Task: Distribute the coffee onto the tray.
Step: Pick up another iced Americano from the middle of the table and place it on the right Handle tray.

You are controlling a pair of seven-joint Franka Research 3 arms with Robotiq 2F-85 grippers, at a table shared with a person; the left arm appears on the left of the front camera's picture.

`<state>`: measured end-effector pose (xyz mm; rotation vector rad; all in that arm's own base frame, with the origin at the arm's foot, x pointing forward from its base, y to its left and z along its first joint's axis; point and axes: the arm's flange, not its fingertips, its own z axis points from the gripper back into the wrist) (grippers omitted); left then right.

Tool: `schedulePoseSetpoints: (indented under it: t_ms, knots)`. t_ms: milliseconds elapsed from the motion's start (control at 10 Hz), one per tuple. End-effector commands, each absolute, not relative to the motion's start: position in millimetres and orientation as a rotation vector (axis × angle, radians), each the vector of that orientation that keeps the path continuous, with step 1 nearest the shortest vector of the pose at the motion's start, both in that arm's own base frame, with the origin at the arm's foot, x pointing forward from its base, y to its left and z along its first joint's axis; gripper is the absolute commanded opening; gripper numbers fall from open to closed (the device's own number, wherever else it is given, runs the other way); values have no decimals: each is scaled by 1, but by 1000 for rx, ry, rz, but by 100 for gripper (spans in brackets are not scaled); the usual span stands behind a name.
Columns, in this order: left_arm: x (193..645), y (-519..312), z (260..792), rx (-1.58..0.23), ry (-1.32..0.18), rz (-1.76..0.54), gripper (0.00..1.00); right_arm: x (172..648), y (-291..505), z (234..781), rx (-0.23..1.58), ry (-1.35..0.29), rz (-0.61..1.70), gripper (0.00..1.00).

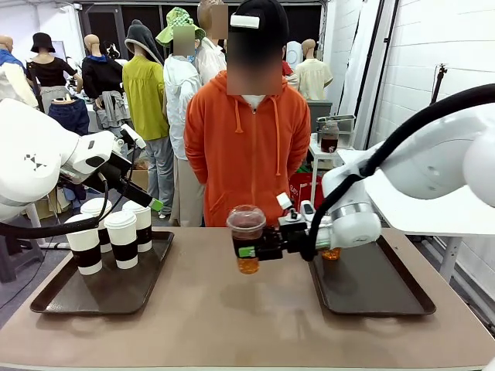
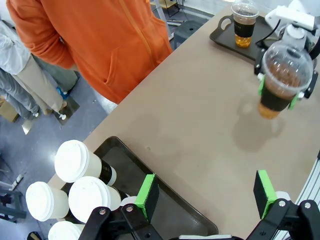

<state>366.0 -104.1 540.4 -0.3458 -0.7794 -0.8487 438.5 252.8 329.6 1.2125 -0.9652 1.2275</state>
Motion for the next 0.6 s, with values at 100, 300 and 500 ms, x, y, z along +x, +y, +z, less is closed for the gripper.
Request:
schedulePoseSetpoints:
  t_ms: [100, 300, 500]
  knots:
    - [366, -102, 538, -364, -780, -853, 100, 424, 197, 346, 1218, -972, 1176, 69]
    - [366, -102, 538, -364, -780, -853, 100, 425, 168, 348, 1196, -1005, 1138, 69]
    - [366, -102, 538, -364, -780, -853, 100, 427, 154, 351, 1190, -996, 1132, 69]
